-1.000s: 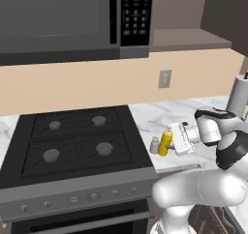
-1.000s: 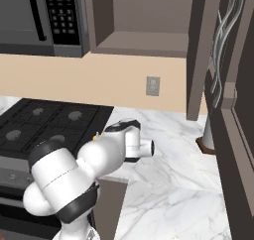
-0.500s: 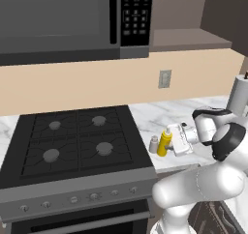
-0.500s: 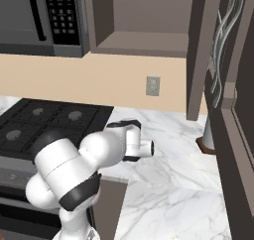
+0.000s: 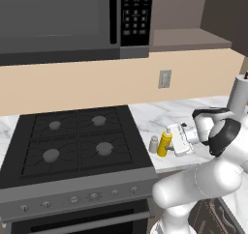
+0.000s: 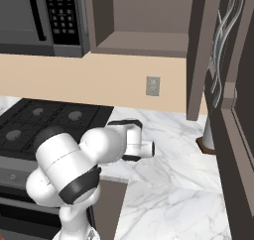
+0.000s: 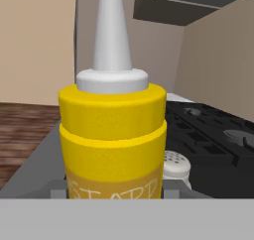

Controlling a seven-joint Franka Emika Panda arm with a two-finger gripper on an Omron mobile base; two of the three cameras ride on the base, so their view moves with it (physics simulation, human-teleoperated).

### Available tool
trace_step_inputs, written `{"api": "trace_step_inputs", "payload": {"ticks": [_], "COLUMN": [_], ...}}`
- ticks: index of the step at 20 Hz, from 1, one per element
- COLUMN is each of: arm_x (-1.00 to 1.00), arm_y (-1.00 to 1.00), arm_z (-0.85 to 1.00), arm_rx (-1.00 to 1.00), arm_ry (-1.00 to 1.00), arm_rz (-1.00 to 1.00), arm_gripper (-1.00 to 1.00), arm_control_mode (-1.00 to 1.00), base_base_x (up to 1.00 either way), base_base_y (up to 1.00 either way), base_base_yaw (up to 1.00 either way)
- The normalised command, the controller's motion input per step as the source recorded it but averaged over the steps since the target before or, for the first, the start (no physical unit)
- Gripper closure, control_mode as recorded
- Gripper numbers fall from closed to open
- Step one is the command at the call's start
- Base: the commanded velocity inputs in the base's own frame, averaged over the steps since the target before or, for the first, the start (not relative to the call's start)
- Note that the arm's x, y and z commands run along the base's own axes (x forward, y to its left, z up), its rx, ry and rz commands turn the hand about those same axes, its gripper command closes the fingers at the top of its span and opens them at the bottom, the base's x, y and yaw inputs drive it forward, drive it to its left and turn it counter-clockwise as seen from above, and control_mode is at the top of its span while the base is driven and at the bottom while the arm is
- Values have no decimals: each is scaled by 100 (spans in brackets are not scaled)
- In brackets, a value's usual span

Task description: Take 2 condiments from the cabinet and move them on the counter near the stove.Make sure the condiments are lined up with each other, next to each other.

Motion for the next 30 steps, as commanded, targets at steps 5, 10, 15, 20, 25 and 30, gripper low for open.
{"api": "trace_step_inputs", "payload": {"ticks": [5,10,15,20,25,30], "arm_x": [0,0,3,2,-5,-18], "arm_y": [0,0,0,3,2,0], "arm_z": [0,0,0,0,0,5], "arm_rx": [0,0,0,0,0,0], "arm_ry": [0,0,0,-1,-2,-3], "arm_rz": [0,0,0,0,0,-1], "arm_gripper": [100,100,-100,-100,-100,-100], "arm_control_mode": [-100,-100,-100,-100,-100,-100], "base_base_x": [0,0,0,0,0,0], "base_base_y": [0,0,0,0,0,0], "base_base_yaw": [0,0,0,0,0,0]}}
